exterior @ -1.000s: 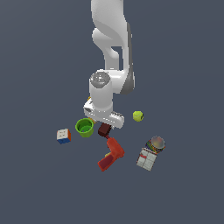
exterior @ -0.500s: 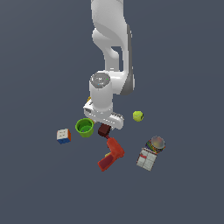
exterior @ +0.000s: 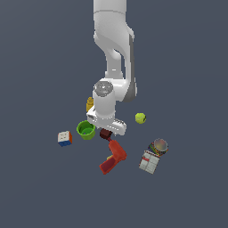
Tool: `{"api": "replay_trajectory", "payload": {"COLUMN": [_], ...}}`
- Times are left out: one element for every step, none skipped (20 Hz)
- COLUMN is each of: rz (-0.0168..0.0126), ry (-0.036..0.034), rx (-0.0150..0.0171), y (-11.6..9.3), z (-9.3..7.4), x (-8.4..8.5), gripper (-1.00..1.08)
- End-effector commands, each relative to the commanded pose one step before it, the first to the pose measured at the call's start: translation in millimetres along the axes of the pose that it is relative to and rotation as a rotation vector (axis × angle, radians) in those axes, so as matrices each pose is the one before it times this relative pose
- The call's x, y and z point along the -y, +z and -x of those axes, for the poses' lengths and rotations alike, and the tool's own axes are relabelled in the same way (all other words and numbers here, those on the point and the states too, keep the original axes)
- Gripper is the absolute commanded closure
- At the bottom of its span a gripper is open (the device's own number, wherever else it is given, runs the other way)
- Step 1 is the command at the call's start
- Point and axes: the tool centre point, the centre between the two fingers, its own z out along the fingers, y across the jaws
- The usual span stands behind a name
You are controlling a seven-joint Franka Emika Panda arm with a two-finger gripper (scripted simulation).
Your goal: Pick up a designated object from a clutter of objects.
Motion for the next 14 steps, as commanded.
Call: {"api": "replay_trajectory", "payload": {"rz": [0.01266, 0.00020, 0.00019, 0.00000, 0.00018, 0.00000, 0.00000, 0.00000, 0.00000, 0.00000, 0.00000, 0.00000, 0.00000, 0.00000], "ry": [0.00906, 0.00014, 0.00014, 0.00000, 0.00013, 0.00000, 0.00000, 0.00000, 0.00000, 0.00000, 0.00000, 0.00000, 0.00000, 0.00000], "rx": [0.03160, 0.00065, 0.00065, 0.00000, 0.00065, 0.00000, 0.00000, 0.00000, 0.00000, 0.00000, 0.00000, 0.00000, 0.00000, 0.00000], "y": [21.27, 2.44, 1.96, 1.15, 1.03, 0.23, 0.00, 0.00, 0.00, 0.00, 0.00, 0.00, 0.00, 0.00], "z": [12.05, 0.22, 0.15, 0.12, 0.03, 0.02, 0.00, 0.00, 0.00, 0.00, 0.00, 0.00, 0.00, 0.00], "x": [-7.93, -0.06, -0.05, 0.01, -0.05, 0.00, 0.00, 0.00, 0.00, 0.00, 0.00, 0.00, 0.00, 0.00], "gripper": [-0.92, -0.92, -0.92, -0.92, -0.92, -0.92, 1.08, 1.08, 1.08, 1.08, 1.08, 1.08, 1.08, 1.08]}}
